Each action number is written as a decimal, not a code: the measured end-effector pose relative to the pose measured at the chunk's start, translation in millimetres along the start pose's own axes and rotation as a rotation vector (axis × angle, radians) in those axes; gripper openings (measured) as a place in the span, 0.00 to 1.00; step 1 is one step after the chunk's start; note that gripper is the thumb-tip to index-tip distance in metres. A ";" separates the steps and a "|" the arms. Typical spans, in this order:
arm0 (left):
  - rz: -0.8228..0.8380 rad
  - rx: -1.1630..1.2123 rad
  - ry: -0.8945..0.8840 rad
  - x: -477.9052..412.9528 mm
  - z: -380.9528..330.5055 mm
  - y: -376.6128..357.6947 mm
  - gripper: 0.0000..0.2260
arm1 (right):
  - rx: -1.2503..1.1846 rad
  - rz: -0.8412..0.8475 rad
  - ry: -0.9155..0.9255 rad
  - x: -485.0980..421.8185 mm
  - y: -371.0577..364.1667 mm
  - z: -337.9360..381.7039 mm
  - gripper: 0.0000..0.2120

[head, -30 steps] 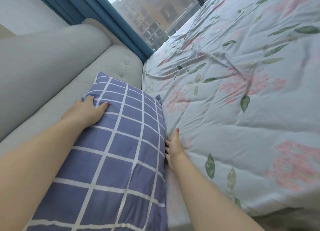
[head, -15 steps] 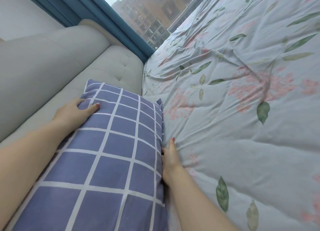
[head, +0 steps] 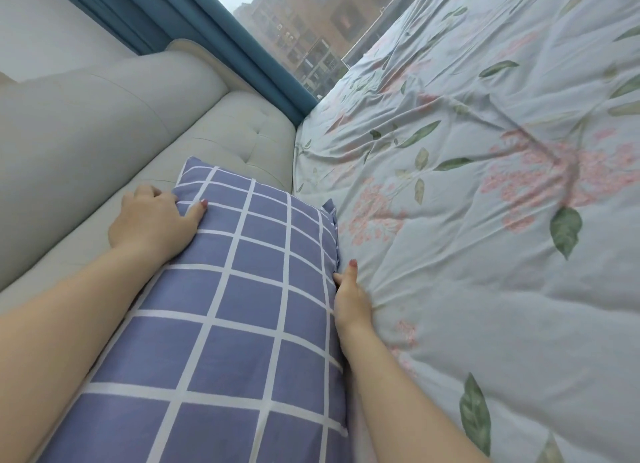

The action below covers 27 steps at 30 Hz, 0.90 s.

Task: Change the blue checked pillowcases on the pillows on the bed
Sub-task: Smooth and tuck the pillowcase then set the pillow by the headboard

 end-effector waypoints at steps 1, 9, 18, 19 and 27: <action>0.012 0.011 -0.016 -6.7 -0.6 -2.0 0.32 | 0.012 0.044 -0.021 -4.9 0.0 0.7 0.36; 0.224 0.312 0.032 -35.3 -8.3 -12.7 0.29 | 0.045 0.232 -0.045 -55.0 -27.1 -6.3 0.65; -0.030 0.906 -0.067 -15.1 1.5 -7.0 0.17 | -0.055 0.294 -0.239 -38.5 -6.4 18.1 0.38; -0.053 0.966 -0.068 -12.7 1.1 -5.4 0.17 | -0.041 0.311 -0.249 -36.4 -9.5 15.2 0.39; -0.138 1.198 -0.057 -1.9 6.3 -2.2 0.15 | 0.186 0.203 -0.126 -35.7 -22.7 11.5 0.32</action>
Point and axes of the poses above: each hand's wrist, its own x-axis away from the middle knuckle, its own y-axis out of the back of the hand, z = x × y, the point moved 2 cm from there along -x, towards the middle knuckle, and after that the axes turned 9 degrees about z, right-handed, at the moved point
